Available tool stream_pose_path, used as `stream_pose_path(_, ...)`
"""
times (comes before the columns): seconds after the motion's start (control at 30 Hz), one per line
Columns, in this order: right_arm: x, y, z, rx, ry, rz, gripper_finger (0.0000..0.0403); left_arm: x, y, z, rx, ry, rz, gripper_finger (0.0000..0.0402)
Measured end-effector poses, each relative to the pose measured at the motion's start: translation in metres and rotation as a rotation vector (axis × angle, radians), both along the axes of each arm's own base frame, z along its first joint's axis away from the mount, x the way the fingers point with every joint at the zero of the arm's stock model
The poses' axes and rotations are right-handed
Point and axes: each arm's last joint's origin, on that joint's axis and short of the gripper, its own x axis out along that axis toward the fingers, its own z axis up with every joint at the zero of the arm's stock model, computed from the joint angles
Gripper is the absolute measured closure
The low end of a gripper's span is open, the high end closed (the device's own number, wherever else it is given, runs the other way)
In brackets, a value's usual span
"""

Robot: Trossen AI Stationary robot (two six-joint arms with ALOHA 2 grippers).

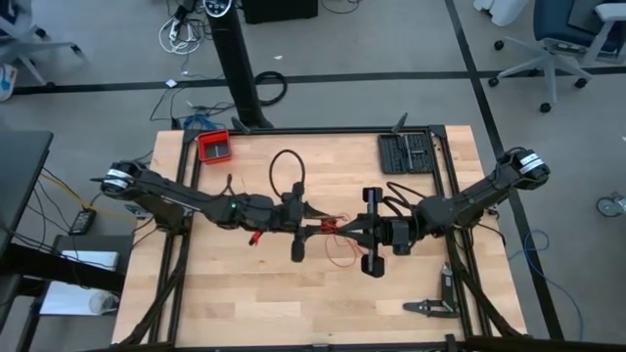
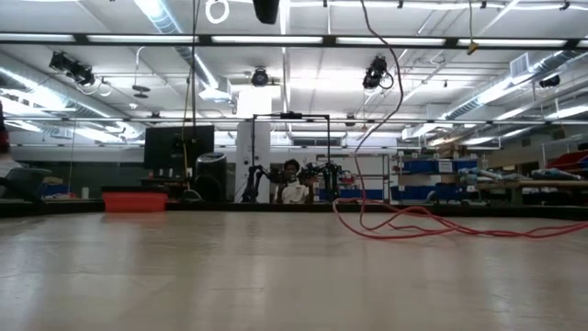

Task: Coil cords
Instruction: Coil the red wire onto the spool

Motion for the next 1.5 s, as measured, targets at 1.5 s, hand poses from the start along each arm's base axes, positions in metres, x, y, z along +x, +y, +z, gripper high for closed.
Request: stream_pose_path(1.5,-0.045,0.025,-0.006,0.175,0.314,-0.332,0.0401,-0.052,0.015,0.023,0.119,0.229,-0.062,0.0401)
